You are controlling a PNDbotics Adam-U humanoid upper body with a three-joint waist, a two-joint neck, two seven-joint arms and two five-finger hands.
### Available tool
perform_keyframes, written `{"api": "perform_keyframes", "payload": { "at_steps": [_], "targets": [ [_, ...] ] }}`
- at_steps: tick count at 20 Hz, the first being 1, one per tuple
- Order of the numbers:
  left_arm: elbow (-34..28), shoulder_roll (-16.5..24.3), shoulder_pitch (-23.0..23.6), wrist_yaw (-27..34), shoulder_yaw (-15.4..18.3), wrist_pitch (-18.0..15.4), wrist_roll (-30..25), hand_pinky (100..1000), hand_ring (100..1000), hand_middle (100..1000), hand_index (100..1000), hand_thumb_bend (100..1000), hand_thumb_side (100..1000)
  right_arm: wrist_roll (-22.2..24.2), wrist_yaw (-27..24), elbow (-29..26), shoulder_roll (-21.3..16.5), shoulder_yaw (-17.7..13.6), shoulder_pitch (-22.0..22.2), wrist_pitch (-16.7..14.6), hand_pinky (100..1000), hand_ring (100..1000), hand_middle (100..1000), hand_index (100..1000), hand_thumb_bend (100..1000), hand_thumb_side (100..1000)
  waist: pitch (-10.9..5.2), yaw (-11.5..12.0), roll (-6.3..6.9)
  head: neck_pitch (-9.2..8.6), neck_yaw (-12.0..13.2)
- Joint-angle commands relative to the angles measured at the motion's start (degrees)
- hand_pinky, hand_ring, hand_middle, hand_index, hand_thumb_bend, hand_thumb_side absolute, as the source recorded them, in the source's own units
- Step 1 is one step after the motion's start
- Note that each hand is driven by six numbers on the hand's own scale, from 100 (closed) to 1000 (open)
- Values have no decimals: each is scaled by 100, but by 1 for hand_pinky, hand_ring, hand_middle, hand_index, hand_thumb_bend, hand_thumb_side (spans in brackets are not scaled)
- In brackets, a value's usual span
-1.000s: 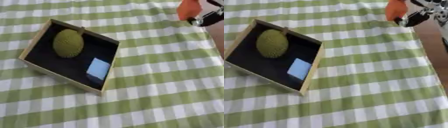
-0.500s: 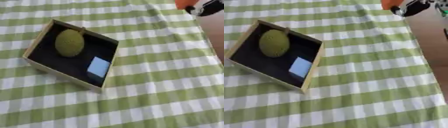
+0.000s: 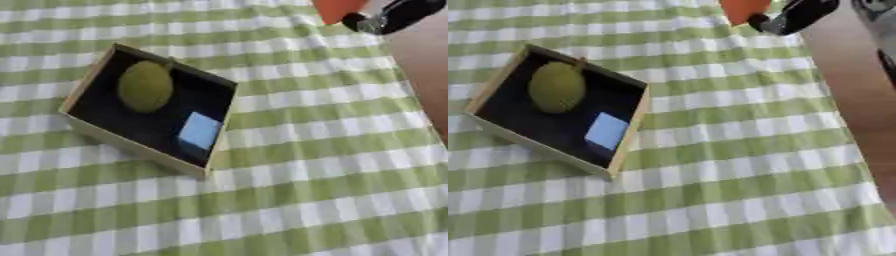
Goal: Pick up objects on the table and place them in the box.
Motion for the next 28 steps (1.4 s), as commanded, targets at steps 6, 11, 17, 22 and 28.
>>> {"api": "perform_keyframes", "payload": {
  "at_steps": [6, 11, 17, 22, 28],
  "targets": [
    [-88, 45, -145, 79, -58, 43, -81, 818, 830, 865, 833, 192, 824, 487, -270, -86, 651, 410, -461, 6, 840, 767, 626, 754, 208, 102, -397, 30, -95, 191, -133],
    [-88, 16, -208, 118, -101, 44, -130, 818, 830, 865, 833, 195, 819, 567, -124, 85, 1101, 599, -630, -30, 840, 769, 632, 757, 226, 109, -496, 34, -135, 240, -216],
    [-88, -35, -301, 151, -153, 67, -207, 818, 830, 865, 834, 197, 815, 459, 245, 493, 1538, 754, -674, -93, 840, 764, 625, 752, 209, 111, -572, 128, -204, 260, -286],
    [-88, -77, -361, 175, -174, 68, -242, 818, 830, 865, 834, 199, 813, 318, 450, 816, 1751, 767, -629, -124, 841, 760, 621, 750, 183, 106, -585, 190, -226, 247, -353],
    [-88, -111, -413, 194, -183, 60, -265, 818, 830, 866, 834, 199, 812, 245, 508, 1055, 1962, 828, -596, -198, 842, 758, 620, 750, 149, 103, -573, 222, -224, 255, -400]
  ]
}}
